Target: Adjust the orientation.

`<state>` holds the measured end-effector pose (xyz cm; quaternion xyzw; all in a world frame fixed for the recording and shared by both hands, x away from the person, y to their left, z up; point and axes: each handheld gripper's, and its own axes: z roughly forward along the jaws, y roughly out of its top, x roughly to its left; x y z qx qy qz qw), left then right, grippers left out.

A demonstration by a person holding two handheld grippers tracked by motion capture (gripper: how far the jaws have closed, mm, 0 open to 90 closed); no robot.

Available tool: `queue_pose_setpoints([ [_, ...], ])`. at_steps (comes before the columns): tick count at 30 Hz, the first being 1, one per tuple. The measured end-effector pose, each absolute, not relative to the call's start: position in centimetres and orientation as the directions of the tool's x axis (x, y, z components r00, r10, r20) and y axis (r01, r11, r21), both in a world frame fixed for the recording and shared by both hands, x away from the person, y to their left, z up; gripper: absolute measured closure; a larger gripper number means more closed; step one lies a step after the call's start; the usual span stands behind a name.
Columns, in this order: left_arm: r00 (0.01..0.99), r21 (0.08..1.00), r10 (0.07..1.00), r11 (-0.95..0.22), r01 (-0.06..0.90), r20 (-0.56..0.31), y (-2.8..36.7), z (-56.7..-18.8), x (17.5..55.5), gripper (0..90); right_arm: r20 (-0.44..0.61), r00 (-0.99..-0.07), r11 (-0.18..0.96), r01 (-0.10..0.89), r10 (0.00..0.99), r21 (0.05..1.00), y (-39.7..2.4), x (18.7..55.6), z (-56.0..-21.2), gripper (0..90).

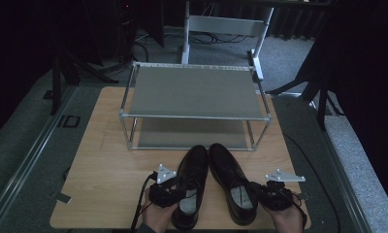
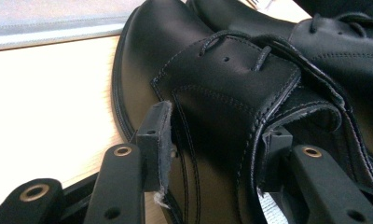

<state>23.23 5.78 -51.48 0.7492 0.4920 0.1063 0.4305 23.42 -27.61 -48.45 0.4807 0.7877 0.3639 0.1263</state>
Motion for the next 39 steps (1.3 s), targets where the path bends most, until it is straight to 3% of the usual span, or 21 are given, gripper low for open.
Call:
queue_pose_setpoints([
  [4, 0.508, 0.755, 0.824, -0.162, 0.636, -0.251, 5.3, -51.3, 23.0, 52.3, 0.171, -0.521, 0.268, 0.661, 0.836, 0.701, -28.3, 23.2, -48.1, 80.2],
  [9, 0.527, 0.75, 0.805, -0.166, 0.641, -0.272, 6.3, -51.4, 23.2, 48.3, 0.175, -0.549, 0.281, 0.645, 0.817, 0.71, -28.5, 23.0, -48.0, 73.0],
  [16, 0.573, 0.805, 0.797, -0.207, 0.556, -0.191, 7.5, -50.0, 21.6, 44.2, 0.145, -0.559, 0.293, 0.617, 0.816, 0.731, -28.5, 22.7, -47.5, 61.4],
  [22, 0.582, 0.841, 0.791, -0.173, 0.513, -0.191, 9.7, -48.8, 20.4, 43.6, 0.129, -0.563, 0.295, 0.599, 0.816, 0.744, -28.6, 22.6, -47.1, 57.3],
  [29, 0.559, 0.791, 0.815, -0.238, 0.564, -0.153, 11.8, -50.3, 20.9, 45.3, 0.109, -0.554, 0.302, 0.596, 0.825, 0.744, -28.7, 22.8, -47.1, 54.2],
  [39, 0.612, 0.755, 0.78, -0.32, 0.572, -0.133, 10.9, -53.0, 20.6, 47.3, 0.101, -0.547, 0.305, 0.6, 0.831, 0.739, -28.9, 22.9, -47.3, 52.8],
])
